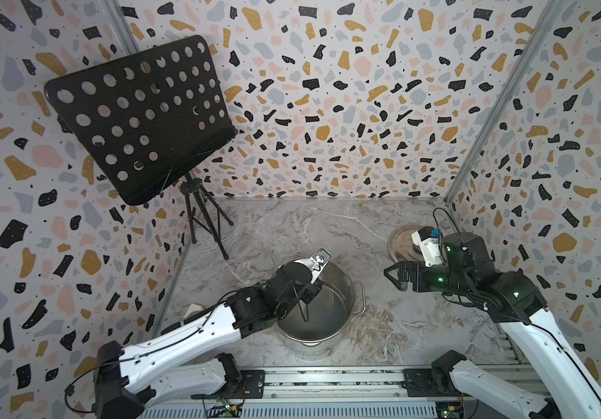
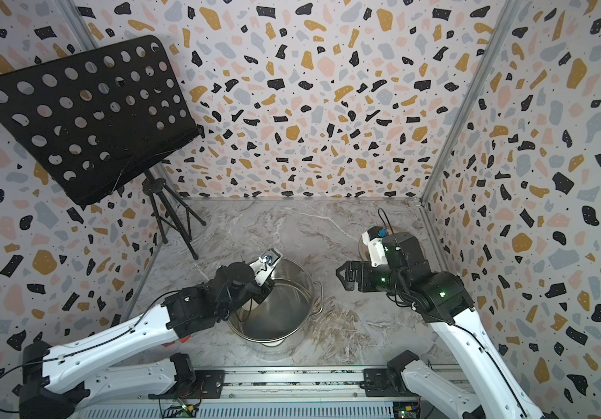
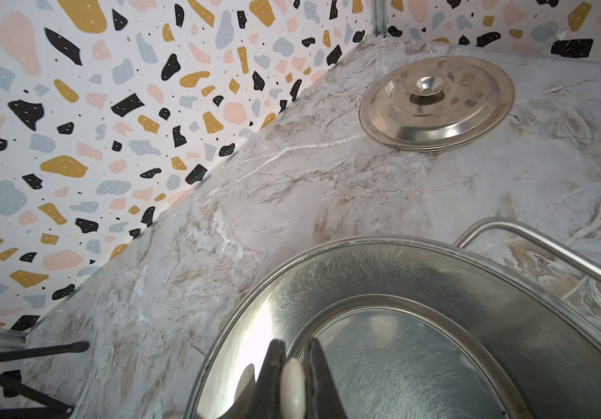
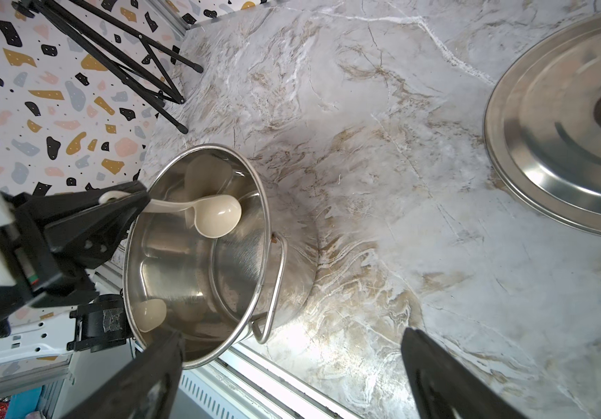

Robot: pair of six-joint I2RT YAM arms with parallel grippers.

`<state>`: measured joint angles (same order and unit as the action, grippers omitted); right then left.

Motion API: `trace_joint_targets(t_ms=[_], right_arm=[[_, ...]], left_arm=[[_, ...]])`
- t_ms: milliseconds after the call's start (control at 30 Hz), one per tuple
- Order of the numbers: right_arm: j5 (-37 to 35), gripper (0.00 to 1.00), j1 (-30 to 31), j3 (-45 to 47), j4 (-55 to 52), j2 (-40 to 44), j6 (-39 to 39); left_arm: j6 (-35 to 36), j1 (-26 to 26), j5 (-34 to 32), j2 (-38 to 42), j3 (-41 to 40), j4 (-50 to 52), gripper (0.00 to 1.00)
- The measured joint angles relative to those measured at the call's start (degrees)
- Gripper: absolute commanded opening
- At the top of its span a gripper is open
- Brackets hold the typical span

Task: Stir the soup with a spoon
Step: Stir the soup in the pan with a stick.

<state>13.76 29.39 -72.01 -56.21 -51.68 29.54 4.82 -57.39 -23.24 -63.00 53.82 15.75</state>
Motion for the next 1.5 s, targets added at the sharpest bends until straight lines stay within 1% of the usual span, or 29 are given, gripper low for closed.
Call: trace_joint_targets(t_ms=[133,233,467,667,767,867,1000,1100,1167,1333,1433,1500], right_arm=[[-0.5,0.98,0.0,0.0,-0.3,0.5,-0.2],[-0.9,0.98,0.0,0.0,-1.1,1.3,-0.2],[-1.7,0.98,0.0,0.0,-2.8,3.0,-0.2],[-1.9,0.98,0.0,0.0,-3.2,3.2,-0.2],[-2.1,0.98,0.0,0.0,-3.2,3.3,-0.2],[-2.4,0.98,0.0,0.1,-3.2,3.3,-0.2],[-2.5,0.98,0.0,0.7,-3.2,3.1,-0.2],[-2.5,0.98,0.0,0.9,-3.2,2.7,-0.2],[-2.5,0.98,0.0,0.9,-3.2,2.3,-0.2],[-2.4,0.97,0.0,0.9,-3.1,1.2,-0.2],[-2.0,0.97,0.0,0.9,-3.0,0.6,-0.3],[-1.7,0.98,0.0,0.9,-3.0,0.3,-0.3]], left_arm=[[0.3,0.3,4.6,-6.5,3.4,-4.1,0.0],[0.3,0.3,8.4,-9.9,5.9,-6.8,0.0],[0.0,-1.0,16.9,-14.1,8.8,-9.5,0.0],[-0.2,-5.9,23.3,-13.2,8.4,-7.9,0.0],[-0.5,-7.7,26.1,-9.5,5.9,-5.9,0.0],[-1.3,-8.5,28.7,-3.7,3.0,-2.2,0.0],[-2.0,-8.5,28.7,4.8,-1.1,3.0,0.0],[-3.0,-8.1,27.1,9.9,-3.4,7.5,0.0],[-3.4,-6.8,25.4,12.8,-4.6,9.7,0.0],[-5.1,-1.0,19.0,18.2,-5.3,13.0,0.0],[-6.1,2.8,16.4,18.5,-5.3,13.0,0.0],[-6.6,5.4,15.8,17.6,-5.3,12.5,0.0]])
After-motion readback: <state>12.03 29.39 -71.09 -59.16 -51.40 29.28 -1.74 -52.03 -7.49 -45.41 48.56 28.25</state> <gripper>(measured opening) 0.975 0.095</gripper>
